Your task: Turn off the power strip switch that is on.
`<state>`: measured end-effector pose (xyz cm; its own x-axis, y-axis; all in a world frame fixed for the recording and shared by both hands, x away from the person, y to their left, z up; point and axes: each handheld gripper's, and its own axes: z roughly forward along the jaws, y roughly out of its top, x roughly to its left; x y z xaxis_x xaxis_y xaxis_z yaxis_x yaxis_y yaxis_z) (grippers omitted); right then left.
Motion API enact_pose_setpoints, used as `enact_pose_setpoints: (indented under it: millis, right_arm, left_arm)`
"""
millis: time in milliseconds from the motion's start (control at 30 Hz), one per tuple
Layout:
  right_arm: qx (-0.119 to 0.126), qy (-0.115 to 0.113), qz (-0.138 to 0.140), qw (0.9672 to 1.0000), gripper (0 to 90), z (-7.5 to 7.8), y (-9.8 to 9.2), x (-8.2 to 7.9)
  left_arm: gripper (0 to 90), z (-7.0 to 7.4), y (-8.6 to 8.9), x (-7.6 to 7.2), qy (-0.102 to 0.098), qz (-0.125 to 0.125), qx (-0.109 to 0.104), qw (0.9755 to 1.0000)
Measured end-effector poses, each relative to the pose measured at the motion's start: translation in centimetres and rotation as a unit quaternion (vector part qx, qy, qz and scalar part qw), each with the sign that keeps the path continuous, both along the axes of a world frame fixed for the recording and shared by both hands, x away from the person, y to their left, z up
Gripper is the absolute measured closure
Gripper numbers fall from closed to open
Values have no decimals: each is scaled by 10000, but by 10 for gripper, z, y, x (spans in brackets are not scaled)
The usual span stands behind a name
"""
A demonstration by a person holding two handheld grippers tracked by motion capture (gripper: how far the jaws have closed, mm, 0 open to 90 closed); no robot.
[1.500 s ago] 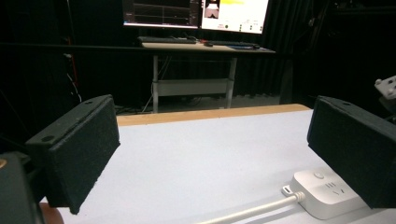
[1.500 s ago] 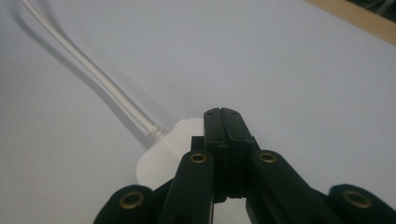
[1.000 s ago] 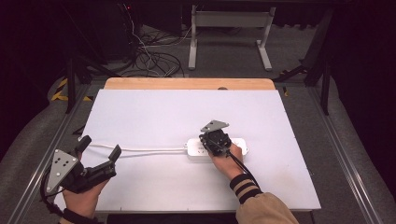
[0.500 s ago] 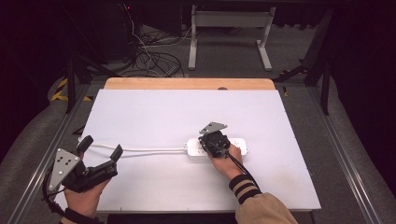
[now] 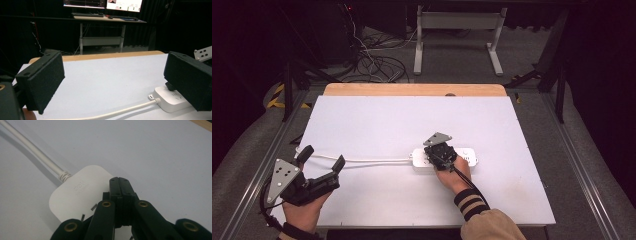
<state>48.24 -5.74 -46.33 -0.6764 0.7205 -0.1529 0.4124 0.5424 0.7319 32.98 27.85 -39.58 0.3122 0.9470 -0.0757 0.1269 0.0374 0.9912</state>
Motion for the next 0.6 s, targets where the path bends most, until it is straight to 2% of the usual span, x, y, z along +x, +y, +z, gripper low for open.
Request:
enact_pose_setpoints:
  millis: [367, 600]
  right_arm:
    - [-18, -82, -27, 10000, 900, -1, 0, -2]
    - [-125, -205, -36, 9997, 900, -2, 2, -4]
  left_arm:
    - [38, 0, 0, 1, 15, -3, 7, 10000]
    - [39, 0, -1, 1, 30, -9, 25, 10000]
